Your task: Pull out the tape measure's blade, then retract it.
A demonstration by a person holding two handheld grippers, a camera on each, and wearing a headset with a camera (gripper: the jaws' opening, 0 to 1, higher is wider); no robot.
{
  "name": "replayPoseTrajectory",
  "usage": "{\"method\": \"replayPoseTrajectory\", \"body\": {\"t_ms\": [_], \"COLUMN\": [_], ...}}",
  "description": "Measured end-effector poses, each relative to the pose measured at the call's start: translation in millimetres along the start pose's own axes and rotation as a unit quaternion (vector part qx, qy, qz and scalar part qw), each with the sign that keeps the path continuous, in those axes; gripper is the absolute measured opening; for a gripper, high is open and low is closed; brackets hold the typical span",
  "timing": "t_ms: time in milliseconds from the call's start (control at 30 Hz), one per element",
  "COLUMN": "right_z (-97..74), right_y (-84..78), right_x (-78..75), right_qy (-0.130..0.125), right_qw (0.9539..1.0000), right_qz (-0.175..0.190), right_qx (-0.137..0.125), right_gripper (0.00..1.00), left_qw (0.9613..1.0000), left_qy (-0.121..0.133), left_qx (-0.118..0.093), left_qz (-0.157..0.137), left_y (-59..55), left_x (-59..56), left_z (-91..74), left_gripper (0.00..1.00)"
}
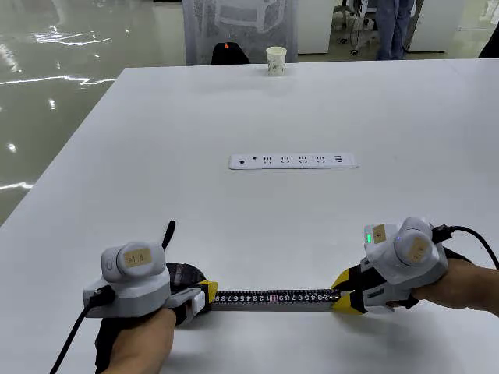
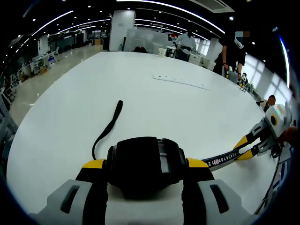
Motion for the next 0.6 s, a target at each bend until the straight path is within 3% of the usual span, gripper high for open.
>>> {"method": "replayPoseTrajectory", "body": {"t_ms": [600], "right_z": [9.5], "right_y": [7.1], "right_x": [0.6], "right_qy": [0.003], "right_qw": [1.0], "right_qz": [-0.001], "right_qx": [-0.006], "right_gripper": [0.1], "left_qw": [1.0], "left_qy": [-0.001], "left_qx": [0.0], "left_qz": [0.001], "left_y": [0.3], "left_x": [-0.1], "left_z": [1.0], "left_gripper": [0.59]}}
Point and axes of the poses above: the centre of the closed fingertips' face, and the gripper's own axes: z roughly forward along the fingers, x roughly to its left, y roughly out of its top, the point moved 4 cm from there along -z, roughly backward along the fingers, and after that the axes turned 8 degrees about -x, right-handed, at the moved point
